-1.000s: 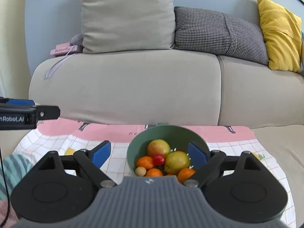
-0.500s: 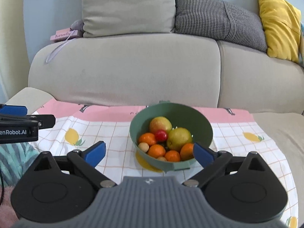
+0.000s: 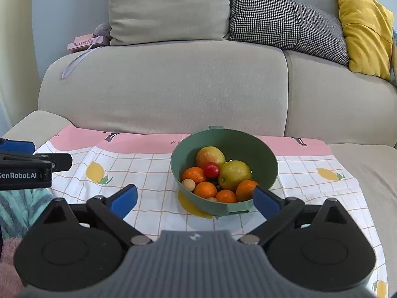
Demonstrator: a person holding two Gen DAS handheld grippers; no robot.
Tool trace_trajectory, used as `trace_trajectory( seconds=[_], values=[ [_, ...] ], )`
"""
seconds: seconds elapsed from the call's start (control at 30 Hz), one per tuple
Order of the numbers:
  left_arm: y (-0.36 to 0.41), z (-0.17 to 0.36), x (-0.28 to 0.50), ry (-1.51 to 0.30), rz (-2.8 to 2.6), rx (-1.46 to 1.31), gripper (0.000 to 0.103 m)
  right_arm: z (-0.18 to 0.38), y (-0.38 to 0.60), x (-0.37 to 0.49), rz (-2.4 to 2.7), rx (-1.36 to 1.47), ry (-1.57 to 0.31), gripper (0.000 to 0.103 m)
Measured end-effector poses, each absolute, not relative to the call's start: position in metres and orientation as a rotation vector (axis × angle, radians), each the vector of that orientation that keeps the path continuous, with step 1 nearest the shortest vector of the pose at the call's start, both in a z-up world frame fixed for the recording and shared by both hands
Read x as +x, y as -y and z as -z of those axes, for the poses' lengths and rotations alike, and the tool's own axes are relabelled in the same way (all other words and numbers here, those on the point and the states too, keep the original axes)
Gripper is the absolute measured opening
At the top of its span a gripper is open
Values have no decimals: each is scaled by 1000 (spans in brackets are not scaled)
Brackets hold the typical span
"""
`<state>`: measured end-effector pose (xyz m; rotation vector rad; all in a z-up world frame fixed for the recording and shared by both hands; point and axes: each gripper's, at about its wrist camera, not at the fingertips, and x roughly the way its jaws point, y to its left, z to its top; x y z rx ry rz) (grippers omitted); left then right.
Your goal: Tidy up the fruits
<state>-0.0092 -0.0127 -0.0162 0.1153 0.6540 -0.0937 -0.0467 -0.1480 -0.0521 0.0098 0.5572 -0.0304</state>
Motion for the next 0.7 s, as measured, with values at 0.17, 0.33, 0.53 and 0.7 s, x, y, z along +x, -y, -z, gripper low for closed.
trace_trajectory(
  seconds=[0.17, 0.33, 0.53, 0.7],
  values=[
    [11, 16, -9, -659, 93, 115, 91, 52, 148, -49, 34, 14, -553, 96],
    [9, 15, -9, -662, 88, 114, 91, 51, 146, -49, 32, 10, -553, 96],
    [6, 15, -9, -666, 86, 97, 91, 51, 145, -49, 27, 6, -557, 96],
    [4, 15, -8, -667, 85, 96, 91, 52, 144, -49, 27, 3, -558, 97]
  ],
)
